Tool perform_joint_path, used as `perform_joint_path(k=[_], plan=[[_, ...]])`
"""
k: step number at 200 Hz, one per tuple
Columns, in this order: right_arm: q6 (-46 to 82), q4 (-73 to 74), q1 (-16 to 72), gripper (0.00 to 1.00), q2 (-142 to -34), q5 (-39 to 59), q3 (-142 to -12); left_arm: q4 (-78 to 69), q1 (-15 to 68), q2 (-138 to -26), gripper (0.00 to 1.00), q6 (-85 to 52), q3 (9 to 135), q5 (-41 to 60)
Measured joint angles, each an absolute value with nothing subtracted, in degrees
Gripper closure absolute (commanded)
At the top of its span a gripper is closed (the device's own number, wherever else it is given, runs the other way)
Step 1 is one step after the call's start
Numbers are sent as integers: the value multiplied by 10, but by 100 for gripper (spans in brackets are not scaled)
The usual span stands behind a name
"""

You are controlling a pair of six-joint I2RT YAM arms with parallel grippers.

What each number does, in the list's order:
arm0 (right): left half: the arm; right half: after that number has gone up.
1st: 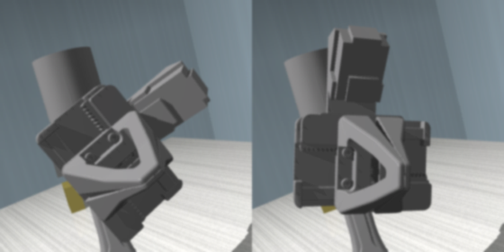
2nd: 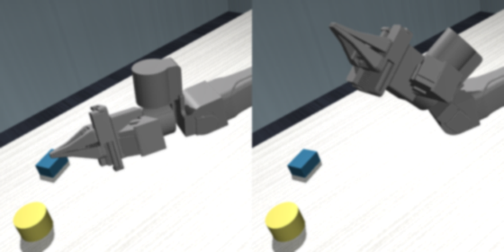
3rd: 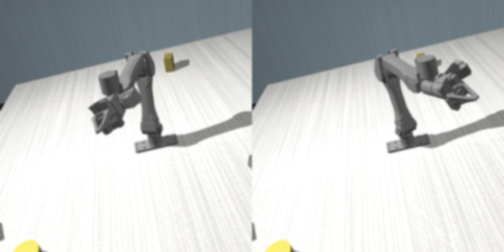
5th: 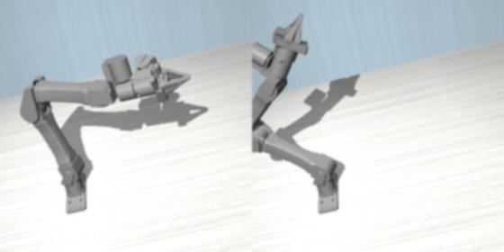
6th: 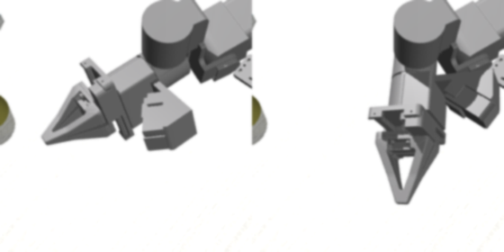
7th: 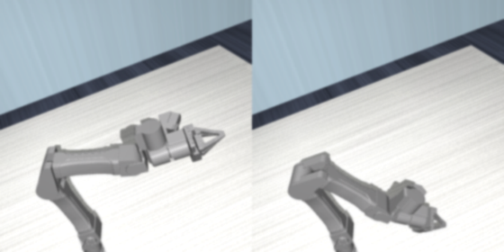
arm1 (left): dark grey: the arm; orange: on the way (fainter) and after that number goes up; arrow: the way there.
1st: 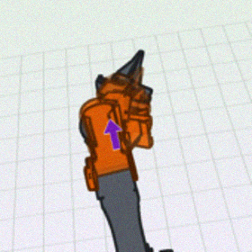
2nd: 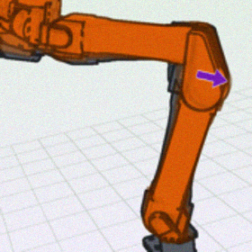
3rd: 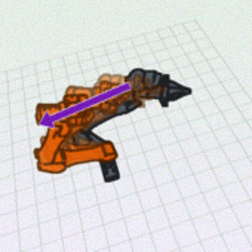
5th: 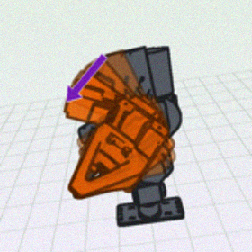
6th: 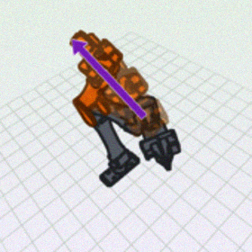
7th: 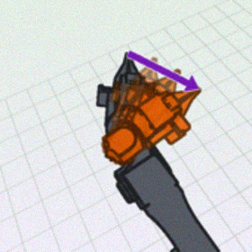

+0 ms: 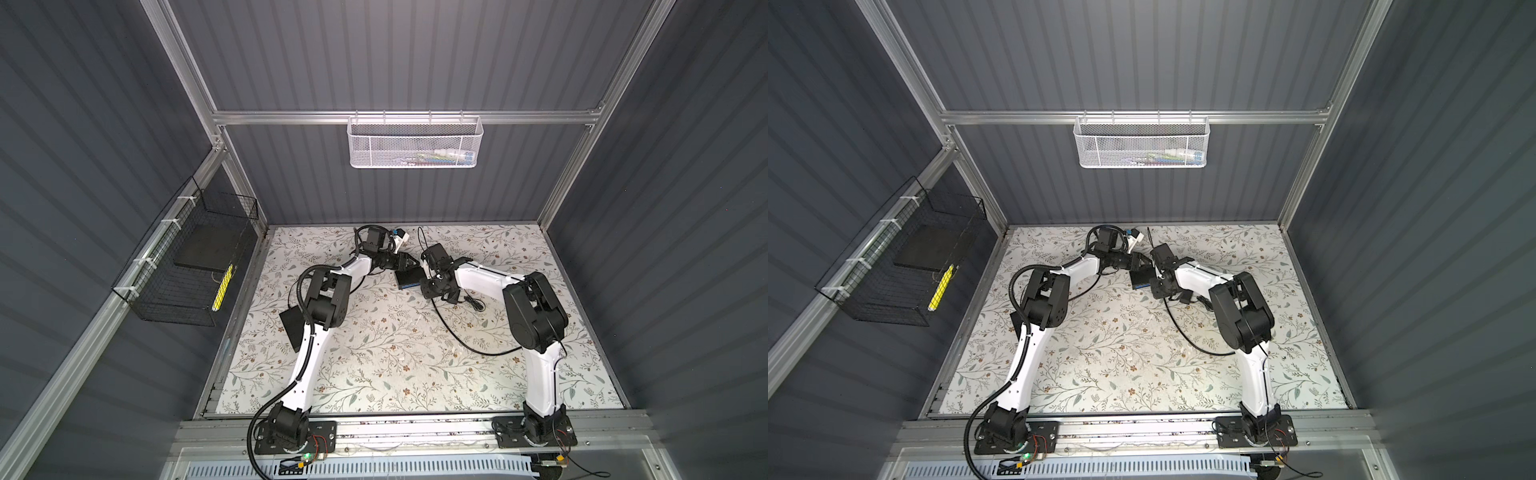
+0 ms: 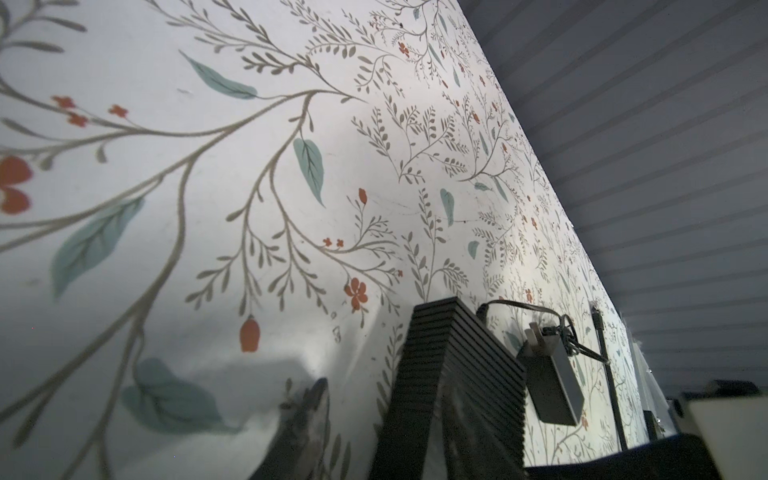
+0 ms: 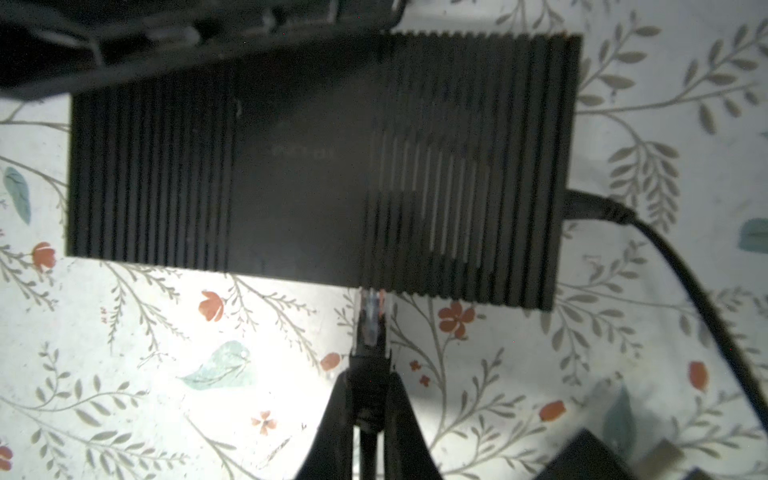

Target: Insert the plug into the switch port

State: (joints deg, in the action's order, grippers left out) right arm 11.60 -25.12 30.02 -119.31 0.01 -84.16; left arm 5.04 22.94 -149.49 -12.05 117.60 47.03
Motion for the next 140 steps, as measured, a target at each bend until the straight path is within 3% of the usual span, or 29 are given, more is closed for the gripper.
perform_joint_path(k=[140], plan=[[119,-275,299,100,-1217,-22,-879,30,230,-1487,58,-122,1152,479]])
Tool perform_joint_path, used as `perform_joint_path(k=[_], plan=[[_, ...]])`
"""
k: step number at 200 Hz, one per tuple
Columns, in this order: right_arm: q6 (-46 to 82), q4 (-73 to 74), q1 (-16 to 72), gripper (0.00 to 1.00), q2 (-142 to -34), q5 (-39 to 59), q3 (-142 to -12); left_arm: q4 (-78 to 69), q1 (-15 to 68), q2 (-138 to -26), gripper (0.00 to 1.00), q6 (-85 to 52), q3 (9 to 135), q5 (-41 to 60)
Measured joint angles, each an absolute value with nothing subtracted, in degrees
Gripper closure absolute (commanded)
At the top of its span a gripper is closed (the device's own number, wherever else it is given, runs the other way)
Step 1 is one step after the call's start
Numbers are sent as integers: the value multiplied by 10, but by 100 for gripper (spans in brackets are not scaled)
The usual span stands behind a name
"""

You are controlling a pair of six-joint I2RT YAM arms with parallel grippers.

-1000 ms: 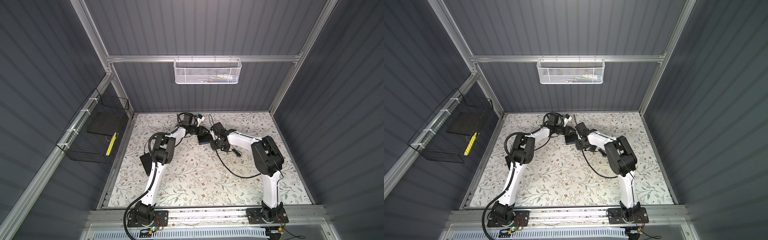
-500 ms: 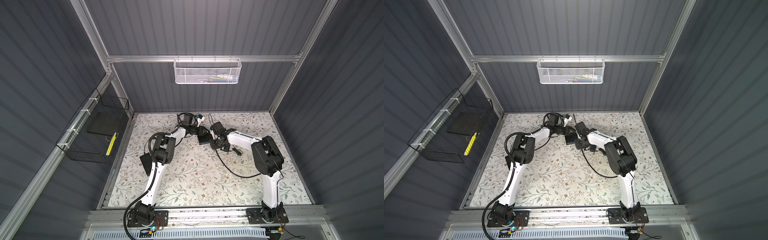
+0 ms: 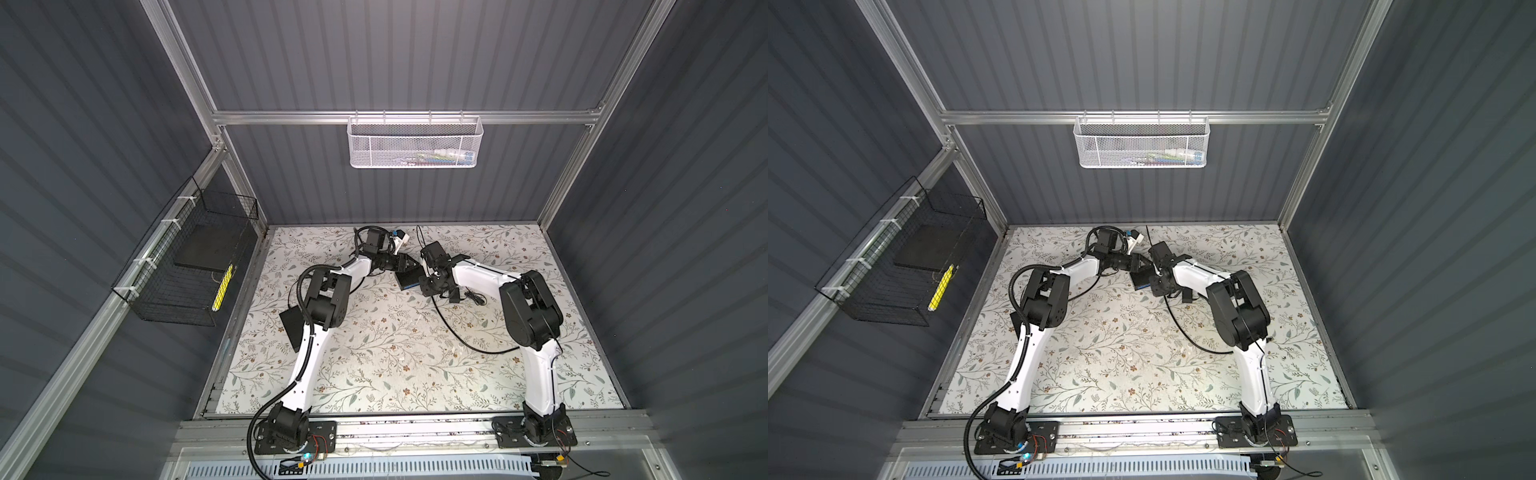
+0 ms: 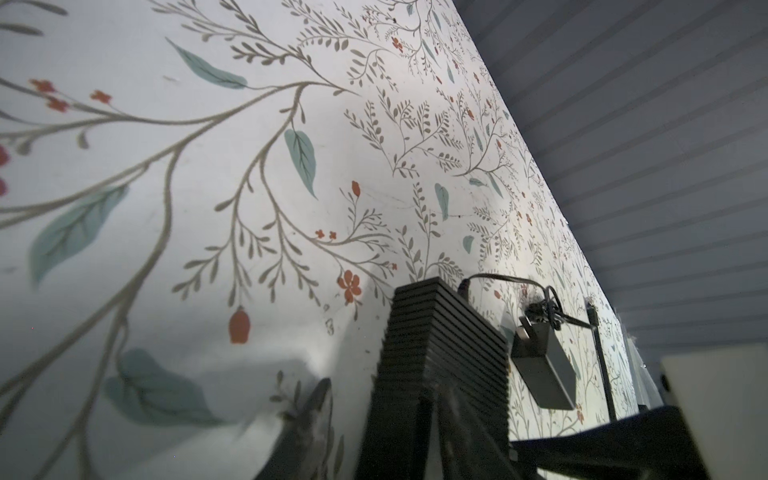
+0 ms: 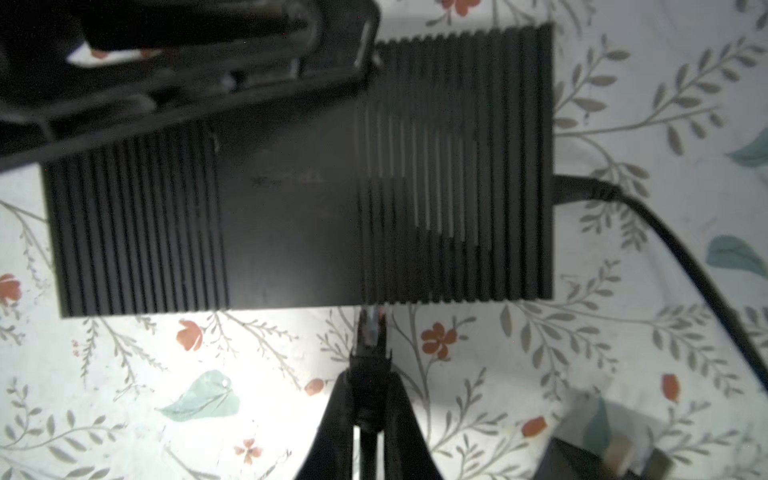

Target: Insert the plug into the switch port

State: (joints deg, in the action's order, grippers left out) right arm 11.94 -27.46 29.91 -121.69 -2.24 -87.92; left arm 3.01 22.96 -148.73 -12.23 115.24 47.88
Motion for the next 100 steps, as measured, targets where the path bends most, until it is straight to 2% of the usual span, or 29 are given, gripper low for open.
perform_joint_path(k=[52,100], plan=[[102,-279,298,100,-1217,-23,-883,20,231,-1484,58,-122,1145,484],[50,-262,280,100,-1214,21,-869,21,232,-1484,59,-120,1145,505]])
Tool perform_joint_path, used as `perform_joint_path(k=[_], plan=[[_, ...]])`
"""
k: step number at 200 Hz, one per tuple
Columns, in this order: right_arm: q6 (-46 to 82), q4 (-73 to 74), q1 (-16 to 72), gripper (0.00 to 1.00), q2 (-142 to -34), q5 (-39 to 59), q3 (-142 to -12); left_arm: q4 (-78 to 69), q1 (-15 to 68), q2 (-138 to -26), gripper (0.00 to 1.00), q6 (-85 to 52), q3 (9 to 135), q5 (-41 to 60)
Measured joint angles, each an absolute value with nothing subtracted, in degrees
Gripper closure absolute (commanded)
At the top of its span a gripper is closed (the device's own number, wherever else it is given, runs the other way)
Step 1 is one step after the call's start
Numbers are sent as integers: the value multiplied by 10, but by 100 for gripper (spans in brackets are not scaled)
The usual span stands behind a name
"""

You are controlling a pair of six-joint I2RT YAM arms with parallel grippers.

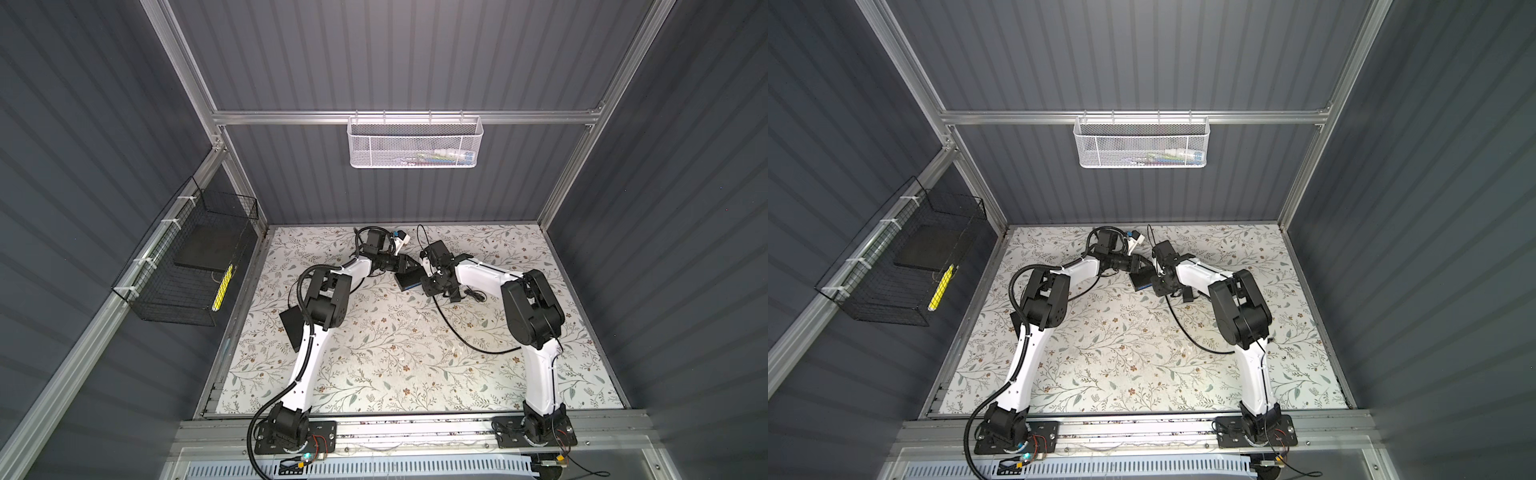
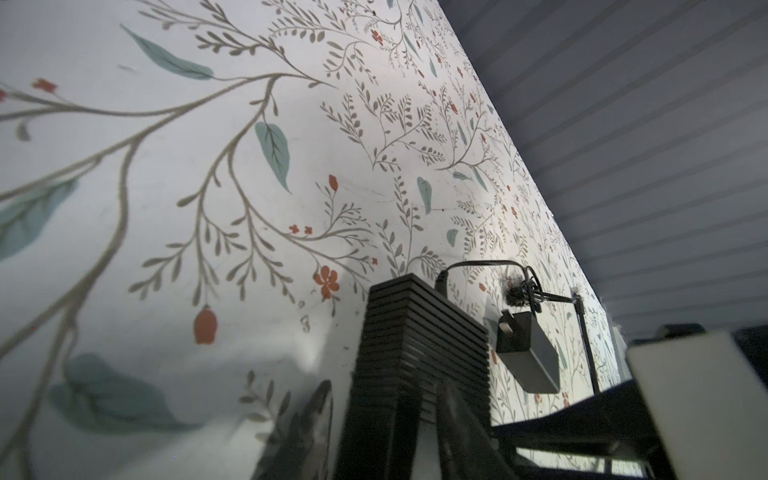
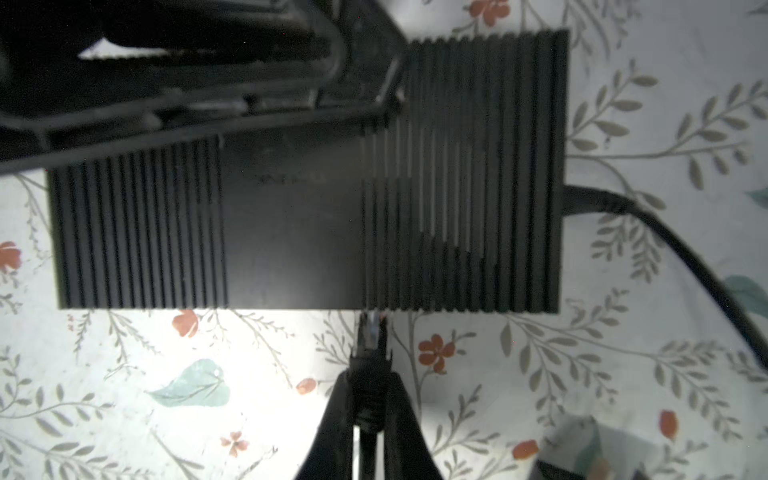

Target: Insert the plug into the switch port

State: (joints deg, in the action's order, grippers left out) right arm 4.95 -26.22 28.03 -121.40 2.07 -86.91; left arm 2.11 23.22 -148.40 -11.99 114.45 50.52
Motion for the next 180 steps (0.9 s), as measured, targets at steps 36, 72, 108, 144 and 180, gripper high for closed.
perform_joint_path(k=[36,72,108,144,180], plan=[[21,-265,267,100,-1208,37,-866,20,237,-1484,59,-120,1145,524],[10,-271,267,100,-1206,44,-866,20,237,-1484,59,-120,1145,534],[4,-273,267,100,-1204,46,-862,17,238,-1484,59,-120,1145,544],[4,-281,267,100,-1204,42,-860,10,243,-1484,59,-120,1145,548],[4,-289,268,100,-1204,40,-860,-19,250,-1484,59,-121,1133,549]])
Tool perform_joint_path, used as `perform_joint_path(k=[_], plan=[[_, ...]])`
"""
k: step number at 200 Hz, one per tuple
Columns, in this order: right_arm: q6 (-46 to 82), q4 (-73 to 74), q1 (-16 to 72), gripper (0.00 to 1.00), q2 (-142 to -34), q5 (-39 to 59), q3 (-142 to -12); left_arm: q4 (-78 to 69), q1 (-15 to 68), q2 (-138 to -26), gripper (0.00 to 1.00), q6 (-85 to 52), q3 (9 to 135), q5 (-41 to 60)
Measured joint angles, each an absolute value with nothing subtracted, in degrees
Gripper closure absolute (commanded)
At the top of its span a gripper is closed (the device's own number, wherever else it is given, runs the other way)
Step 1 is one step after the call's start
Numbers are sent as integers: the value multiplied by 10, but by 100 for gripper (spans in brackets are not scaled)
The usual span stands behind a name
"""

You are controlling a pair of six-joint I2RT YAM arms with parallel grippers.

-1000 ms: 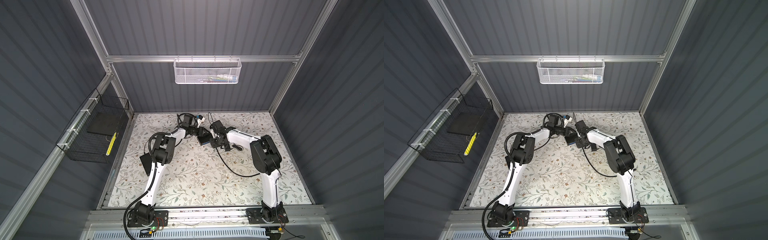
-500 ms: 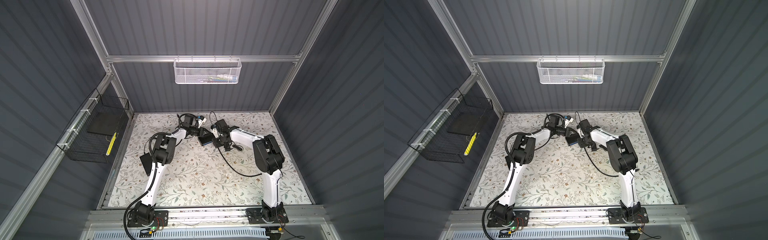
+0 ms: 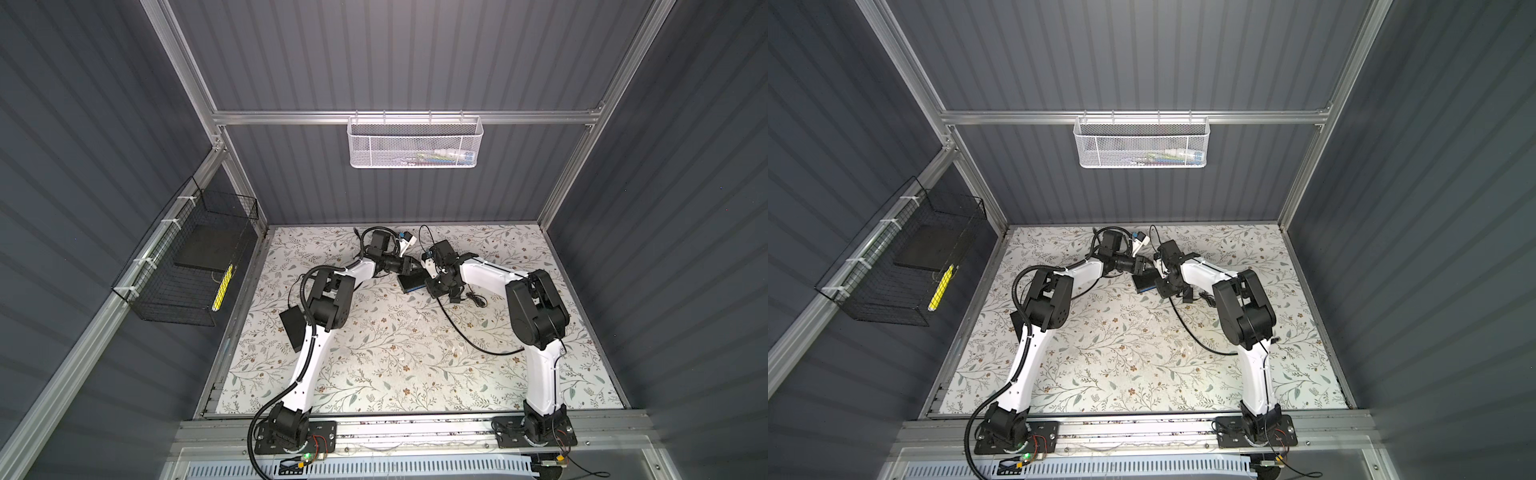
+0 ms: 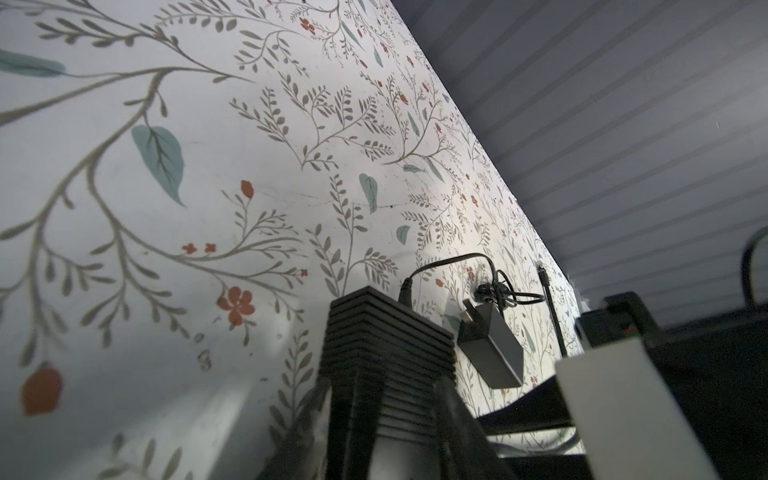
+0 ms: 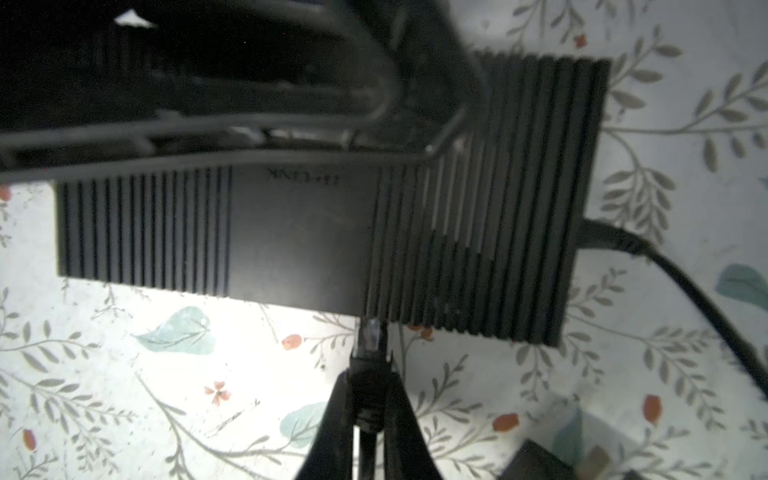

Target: Insert the plug into the switch port

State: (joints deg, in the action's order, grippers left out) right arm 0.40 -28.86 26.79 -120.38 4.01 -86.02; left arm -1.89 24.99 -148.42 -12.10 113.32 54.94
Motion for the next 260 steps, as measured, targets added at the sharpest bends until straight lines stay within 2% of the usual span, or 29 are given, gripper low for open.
perform_joint_path(k=[68,260], plan=[[17,-297,266,100,-1204,25,-860,-80,251,-1484,60,-147,1102,554],[-15,-382,257,100,-1206,37,-901,-91,262,-1484,62,-141,1093,567]])
